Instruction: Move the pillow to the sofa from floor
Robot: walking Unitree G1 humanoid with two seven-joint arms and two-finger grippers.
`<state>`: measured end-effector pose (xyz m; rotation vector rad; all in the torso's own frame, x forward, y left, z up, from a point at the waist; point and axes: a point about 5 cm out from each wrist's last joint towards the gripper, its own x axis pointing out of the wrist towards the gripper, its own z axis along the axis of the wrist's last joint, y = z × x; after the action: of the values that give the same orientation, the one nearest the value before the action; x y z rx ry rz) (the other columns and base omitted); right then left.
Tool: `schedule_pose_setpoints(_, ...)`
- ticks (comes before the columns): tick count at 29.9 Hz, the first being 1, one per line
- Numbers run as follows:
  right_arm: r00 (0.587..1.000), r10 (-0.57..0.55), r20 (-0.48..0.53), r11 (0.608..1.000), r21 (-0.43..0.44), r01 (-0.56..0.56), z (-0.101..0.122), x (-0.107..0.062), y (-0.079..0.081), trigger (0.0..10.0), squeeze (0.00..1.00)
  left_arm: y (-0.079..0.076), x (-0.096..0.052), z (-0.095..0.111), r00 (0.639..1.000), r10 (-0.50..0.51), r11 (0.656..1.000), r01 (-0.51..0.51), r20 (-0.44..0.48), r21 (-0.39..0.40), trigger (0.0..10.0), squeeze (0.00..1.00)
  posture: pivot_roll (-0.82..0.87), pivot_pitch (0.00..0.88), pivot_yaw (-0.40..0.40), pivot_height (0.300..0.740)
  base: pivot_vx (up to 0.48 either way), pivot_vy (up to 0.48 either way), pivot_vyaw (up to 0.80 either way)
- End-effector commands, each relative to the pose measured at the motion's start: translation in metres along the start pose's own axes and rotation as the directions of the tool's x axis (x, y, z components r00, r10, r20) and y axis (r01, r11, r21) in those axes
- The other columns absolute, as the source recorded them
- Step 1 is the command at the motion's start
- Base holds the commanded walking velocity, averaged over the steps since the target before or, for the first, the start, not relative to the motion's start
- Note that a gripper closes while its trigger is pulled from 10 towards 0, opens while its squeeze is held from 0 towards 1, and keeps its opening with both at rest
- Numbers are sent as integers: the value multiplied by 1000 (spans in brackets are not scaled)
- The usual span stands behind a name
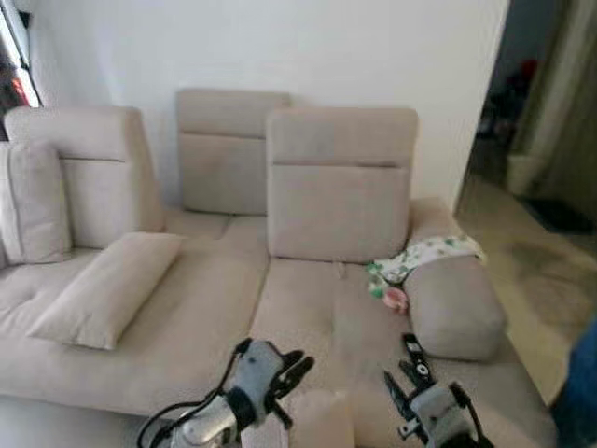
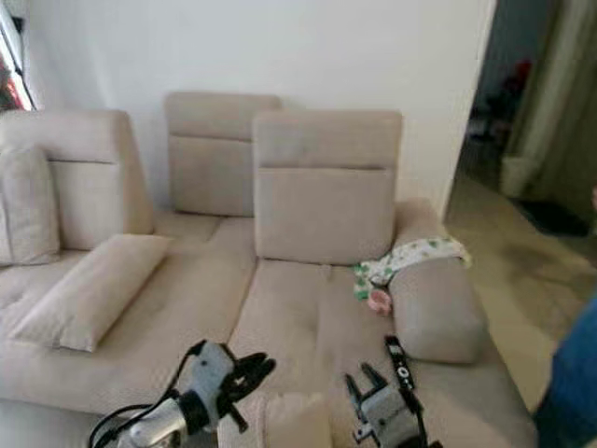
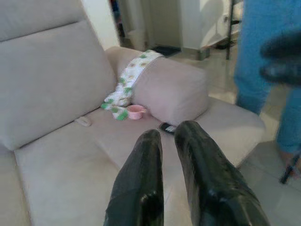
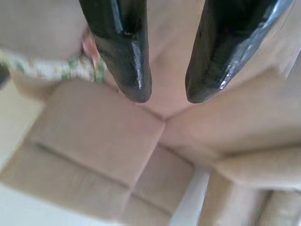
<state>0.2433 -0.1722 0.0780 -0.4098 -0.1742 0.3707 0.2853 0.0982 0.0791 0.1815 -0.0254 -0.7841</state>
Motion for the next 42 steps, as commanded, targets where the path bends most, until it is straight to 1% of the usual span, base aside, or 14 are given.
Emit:
schedule_pose_setpoints(1,1000,23,13,1000,12,-23,2,2,8,10000,0,6,-9,-9,999,26,1000,-27,-44,-7,10000,0,89,0,30,740,300,0,0)
schedule_pose_setpoints(6,1000,22,12,1000,13,-22,2,2,9,10000,0,6,-9,-9,999,27,1000,-27,-44,-8,10000,0,89,0,31,740,277,0,0)
schedule_pose_setpoints(24,999,31,-11,999,30,-30,-1,5,11,10000,0,10,-10,-10,998,40,999,-40,-55,-8,10000,0,92,0,37,740,0,0,0)
schedule_pose_setpoints(26,1000,28,1,999,32,-28,0,6,11,10000,0,14,-9,-9,997,49,999,-48,-62,26,10000,0,90,0,38,740,0,0,0)
schedule_pose_setpoints(27,1000,28,1,999,32,-28,0,6,11,10000,0,14,-9,-9,997,49,999,-48,-62,26,10000,0,90,0,38,740,0,0,0)
schedule_pose_setpoints(29,1000,27,7,999,32,-27,1,7,10,10000,0,21,-10,-9,995,48,995,-41,-85,88,10000,0,91,0,37,740,0,0,0)
schedule_pose_setpoints(30,1000,27,7,999,32,-27,1,7,10,10000,0,21,-10,-9,995,48,995,-41,-85,88,10000,0,91,0,37,740,0,0,0)
schedule_pose_setpoints(32,999,40,10,999,34,-41,2,7,12,10000,0,33,-12,-7,992,65,990,-51,-105,132,10000,0,92,0,36,740,0,0,0)
schedule_pose_setpoints(33,999,49,11,998,34,-50,2,7,13,10000,0,39,-14,-6,991,77,988,-61,-110,142,10000,0,92,0,37,740,0,0,0)
schedule_pose_setpoints(34,999,49,11,998,34,-50,2,7,13,10000,0,39,-14,-6,991,77,988,-61,-110,142,10000,0,92,0,37,740,0,0,0)
schedule_pose_setpoints(35,998,64,10,997,38,-64,2,7,14,10000,0,46,-16,-5,989,92,986,-73,-118,152,10000,0,93,0,37,740,0,0,0)
schedule_pose_setpoints(37,997,73,9,996,42,-74,2,7,15,10000,0,50,-18,-6,987,100,983,-78,-130,164,10000,0,93,0,37,735,0,0,0)
schedule_pose_setpoints(39,997,73,9,996,42,-74,2,7,15,10000,0,50,-18,-6,987,100,983,-78,-130,164,10000,0,93,0,37,735,0,0,0)
schedule_pose_setpoints(42,996,85,7,995,44,-85,2,6,16,10000,0,55,-20,-8,982,119,980,-92,-148,177,10000,0,92,0,37,720,0,0,0)
